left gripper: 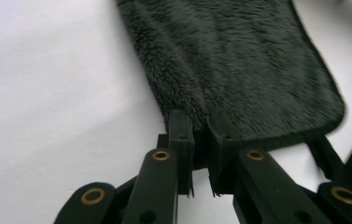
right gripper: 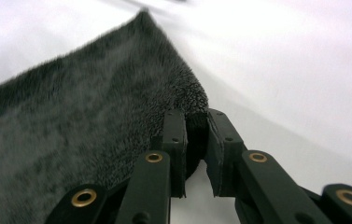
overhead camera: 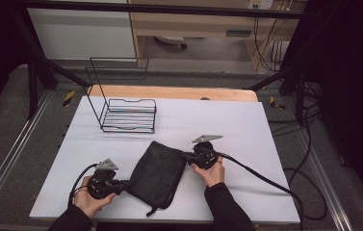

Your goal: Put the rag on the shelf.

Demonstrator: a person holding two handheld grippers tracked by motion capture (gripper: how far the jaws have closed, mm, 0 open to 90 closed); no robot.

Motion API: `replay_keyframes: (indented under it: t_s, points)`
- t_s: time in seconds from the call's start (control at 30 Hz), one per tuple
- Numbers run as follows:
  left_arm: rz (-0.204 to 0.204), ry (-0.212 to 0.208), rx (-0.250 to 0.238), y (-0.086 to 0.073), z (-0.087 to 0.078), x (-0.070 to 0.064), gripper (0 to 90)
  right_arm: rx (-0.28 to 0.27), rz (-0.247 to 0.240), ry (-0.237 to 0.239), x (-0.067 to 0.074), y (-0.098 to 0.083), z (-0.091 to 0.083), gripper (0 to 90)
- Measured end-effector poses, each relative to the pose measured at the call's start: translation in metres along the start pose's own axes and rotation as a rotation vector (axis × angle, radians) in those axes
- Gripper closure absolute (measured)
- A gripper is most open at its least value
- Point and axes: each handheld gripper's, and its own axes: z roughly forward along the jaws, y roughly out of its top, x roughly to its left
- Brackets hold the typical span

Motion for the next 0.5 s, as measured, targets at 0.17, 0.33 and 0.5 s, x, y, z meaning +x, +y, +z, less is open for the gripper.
replay_keyframes:
  t_s: [0.17,0.33,0.5]
  points:
    - [-0.004,-0.002,-0.014,-0.003,0.002,-0.016,81.4,0.012,-0.062,-0.011,0.000,0.025,0.015,80.1]
    - [0.011,0.031,-0.035,-0.008,0.005,-0.027,80.6,0.047,-0.111,-0.020,0.001,0.033,0.037,79.7]
    - [0.018,0.038,-0.032,-0.010,0.006,-0.025,79.8,0.032,-0.107,-0.031,-0.002,0.024,0.036,76.7]
